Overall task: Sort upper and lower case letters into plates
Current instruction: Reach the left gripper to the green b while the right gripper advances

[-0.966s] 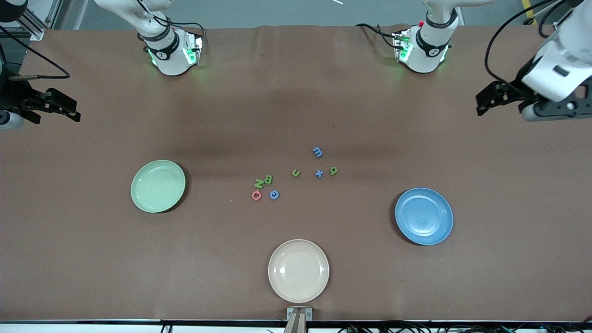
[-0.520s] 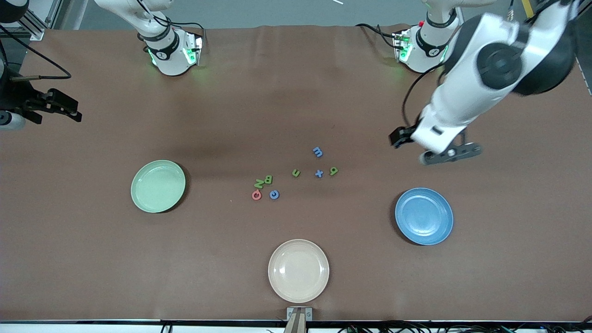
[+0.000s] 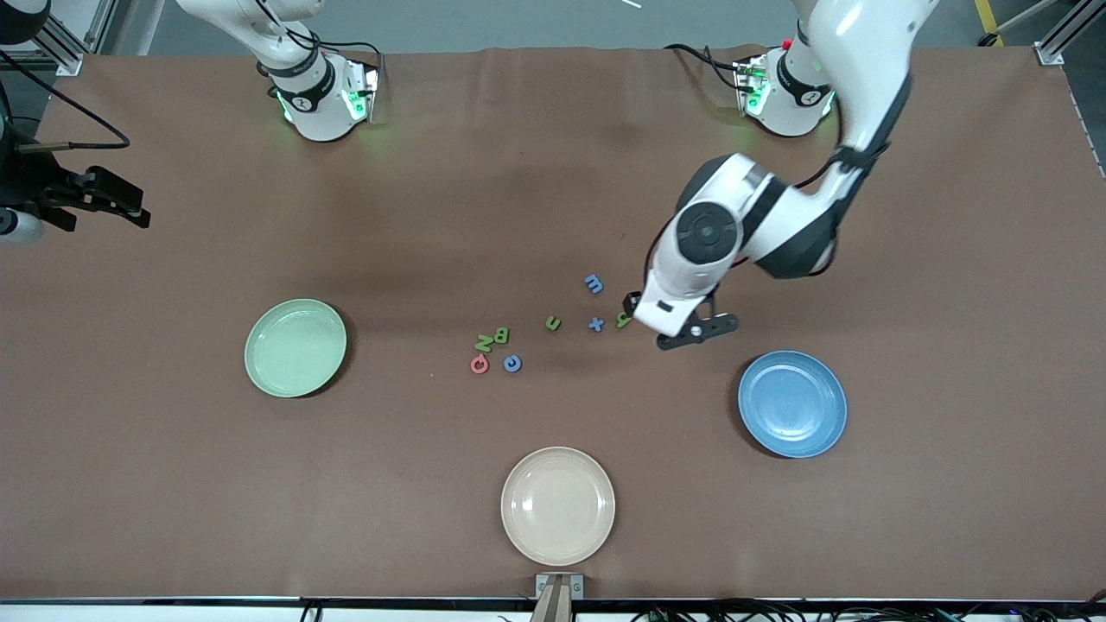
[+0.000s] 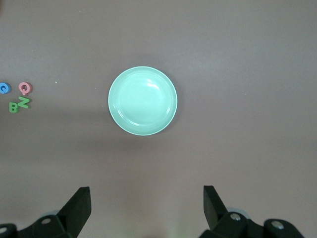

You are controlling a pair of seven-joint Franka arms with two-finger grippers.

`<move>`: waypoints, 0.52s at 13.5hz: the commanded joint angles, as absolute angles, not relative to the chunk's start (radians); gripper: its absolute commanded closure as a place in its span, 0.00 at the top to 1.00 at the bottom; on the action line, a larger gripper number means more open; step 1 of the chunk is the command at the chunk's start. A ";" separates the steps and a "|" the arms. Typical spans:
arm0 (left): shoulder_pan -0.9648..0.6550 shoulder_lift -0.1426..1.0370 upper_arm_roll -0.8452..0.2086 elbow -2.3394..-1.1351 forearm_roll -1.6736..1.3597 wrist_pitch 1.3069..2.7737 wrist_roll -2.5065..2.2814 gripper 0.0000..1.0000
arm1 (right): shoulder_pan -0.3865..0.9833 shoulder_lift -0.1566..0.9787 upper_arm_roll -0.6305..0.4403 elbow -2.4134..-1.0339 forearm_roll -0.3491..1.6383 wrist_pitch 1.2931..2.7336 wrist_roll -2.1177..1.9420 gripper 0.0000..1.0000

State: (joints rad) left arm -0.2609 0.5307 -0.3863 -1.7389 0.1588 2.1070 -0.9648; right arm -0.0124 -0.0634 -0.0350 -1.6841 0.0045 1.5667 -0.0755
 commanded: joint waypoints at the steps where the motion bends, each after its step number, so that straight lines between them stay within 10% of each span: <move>1: -0.293 0.606 -0.385 -1.727 0.183 2.178 -1.005 0.84 | -0.021 -0.029 -0.029 -1.646 0.012 1.569 -0.072 1.00; 7: -0.325 0.706 -0.382 -1.741 0.271 2.319 -1.112 0.66 | 0.020 0.238 -0.023 -1.595 0.012 1.704 -0.054 1.00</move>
